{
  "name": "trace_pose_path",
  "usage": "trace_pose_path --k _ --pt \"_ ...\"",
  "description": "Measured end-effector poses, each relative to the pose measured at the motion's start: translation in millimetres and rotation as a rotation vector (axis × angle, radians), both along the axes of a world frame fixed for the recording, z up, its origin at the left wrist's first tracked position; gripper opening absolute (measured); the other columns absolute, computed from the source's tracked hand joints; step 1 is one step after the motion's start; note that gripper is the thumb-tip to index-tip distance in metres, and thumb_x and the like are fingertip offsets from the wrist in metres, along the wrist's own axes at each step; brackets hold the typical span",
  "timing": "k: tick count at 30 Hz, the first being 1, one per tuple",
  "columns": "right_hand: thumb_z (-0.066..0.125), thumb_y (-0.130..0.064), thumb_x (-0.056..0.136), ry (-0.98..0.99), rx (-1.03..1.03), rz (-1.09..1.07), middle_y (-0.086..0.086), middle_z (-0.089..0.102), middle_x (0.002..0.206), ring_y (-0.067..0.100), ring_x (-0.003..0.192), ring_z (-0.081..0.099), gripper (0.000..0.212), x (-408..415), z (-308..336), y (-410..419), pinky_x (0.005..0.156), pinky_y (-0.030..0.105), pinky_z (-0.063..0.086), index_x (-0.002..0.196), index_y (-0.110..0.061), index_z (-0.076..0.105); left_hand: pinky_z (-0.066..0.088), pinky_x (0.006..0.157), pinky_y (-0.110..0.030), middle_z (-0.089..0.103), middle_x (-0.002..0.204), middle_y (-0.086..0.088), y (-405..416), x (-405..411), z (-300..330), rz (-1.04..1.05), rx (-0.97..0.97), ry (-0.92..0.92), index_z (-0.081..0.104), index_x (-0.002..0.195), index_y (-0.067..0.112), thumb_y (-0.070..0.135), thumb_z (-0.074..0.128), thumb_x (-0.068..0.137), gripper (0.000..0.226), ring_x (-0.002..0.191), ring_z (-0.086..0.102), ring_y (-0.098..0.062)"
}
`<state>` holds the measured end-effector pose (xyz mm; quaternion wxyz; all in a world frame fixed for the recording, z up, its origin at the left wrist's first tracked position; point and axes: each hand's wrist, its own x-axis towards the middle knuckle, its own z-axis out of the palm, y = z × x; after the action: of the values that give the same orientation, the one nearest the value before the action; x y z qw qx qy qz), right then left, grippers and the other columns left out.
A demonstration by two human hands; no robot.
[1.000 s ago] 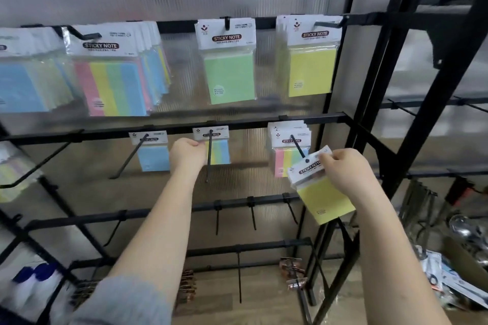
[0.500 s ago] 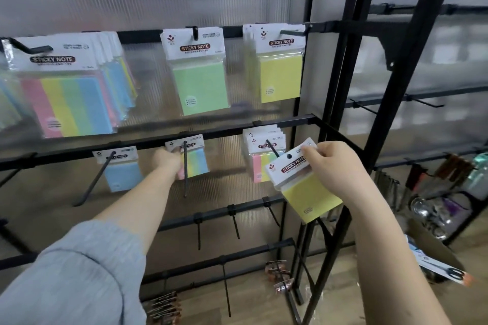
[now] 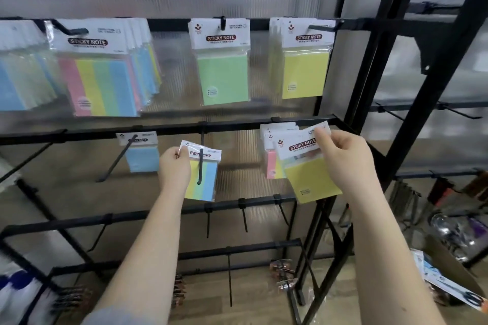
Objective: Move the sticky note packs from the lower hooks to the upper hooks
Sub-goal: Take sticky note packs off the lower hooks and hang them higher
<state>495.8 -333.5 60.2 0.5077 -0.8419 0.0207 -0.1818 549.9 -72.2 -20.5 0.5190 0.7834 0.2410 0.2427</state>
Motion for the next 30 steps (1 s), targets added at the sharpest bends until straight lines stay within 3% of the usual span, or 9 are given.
trace_pose_path --k 3,6,9,13,17,22,24,30 --pt "0.05 -0.035 0.096 -0.105 0.089 -0.019 -0.006 0.062 0.064 0.002 0.054 0.042 0.039 4 3 3 0.053 0.024 0.03 0.075 -0.007 0.067 0.025 0.05 -0.029 0.039 0.063 -0.001 -5 -28 3 0.034 0.062 0.014 0.039 0.065 0.01 0.02 0.041 0.097 0.033 0.057 0.034 -0.015" --pt "0.056 -0.035 0.093 -0.2 0.201 -0.037 -0.013 0.06 0.06 -0.003 0.052 0.048 0.032 9 10 5 0.051 0.014 0.034 0.065 -0.02 0.064 0.026 0.051 -0.03 0.045 0.064 -0.003 -9 -50 12 0.042 0.162 0.043 0.046 0.072 0.005 0.02 0.041 0.095 0.028 0.056 0.036 -0.015" --pt "0.061 -0.033 0.091 -0.24 0.302 -0.018 -0.016 0.063 0.065 -0.011 0.051 0.053 0.022 13 19 12 0.05 0.005 0.037 0.073 -0.023 0.066 0.031 0.052 -0.029 0.054 0.072 -0.003 -10 -62 31 -0.014 0.338 0.135 0.055 0.083 0.008 0.023 0.04 0.095 0.025 0.061 0.044 -0.015" --pt "0.062 -0.031 0.091 -0.266 0.344 0.03 -0.014 0.063 0.066 -0.01 0.052 0.052 0.021 17 22 19 0.051 0.005 0.037 0.072 -0.024 0.066 0.035 0.053 -0.027 0.056 0.075 0.006 -9 -74 49 -0.07 0.498 0.222 0.058 0.09 0.015 0.025 0.037 0.097 0.024 0.066 0.049 -0.01" --pt "0.061 -0.031 0.092 -0.327 0.362 0.031 -0.013 0.061 0.065 -0.007 0.052 0.049 0.023 20 26 21 0.052 0.008 0.038 0.07 -0.023 0.064 0.034 0.051 -0.025 0.052 0.072 0.011 -5 -83 61 -0.043 0.481 0.174 0.059 0.09 0.017 0.027 0.038 0.098 0.024 0.064 0.047 -0.006" --pt "0.062 -0.028 0.091 -0.473 0.467 -0.004 -0.013 0.056 0.061 -0.007 0.05 0.046 0.029 23 49 24 0.051 0.009 0.035 0.062 -0.024 0.056 0.035 0.053 -0.028 0.055 0.074 0.003 -6 -86 70 -0.011 0.423 0.084 0.056 0.081 0.013 0.025 0.038 0.097 0.027 0.065 0.049 -0.016" --pt "0.066 -0.028 0.088 -0.527 0.523 -0.019 -0.012 0.057 0.06 -0.006 0.052 0.047 0.028 26 60 23 0.053 0.011 0.037 0.063 -0.022 0.058 0.035 0.054 -0.029 0.055 0.074 0.002 -7 -86 72 -0.002 0.414 0.051 0.056 0.081 0.01 0.024 0.038 0.097 0.028 0.064 0.047 -0.012" --pt "0.068 -0.033 0.086 -0.614 0.556 -0.057 -0.011 0.058 0.06 -0.004 0.053 0.049 0.028 39 85 19 0.054 0.014 0.039 0.062 -0.021 0.058 0.038 0.056 -0.031 0.061 0.081 -0.002 -7 -86 74 0.026 0.379 -0.014 0.059 0.089 0.006 0.022 0.037 0.095 0.027 0.069 0.051 -0.013"
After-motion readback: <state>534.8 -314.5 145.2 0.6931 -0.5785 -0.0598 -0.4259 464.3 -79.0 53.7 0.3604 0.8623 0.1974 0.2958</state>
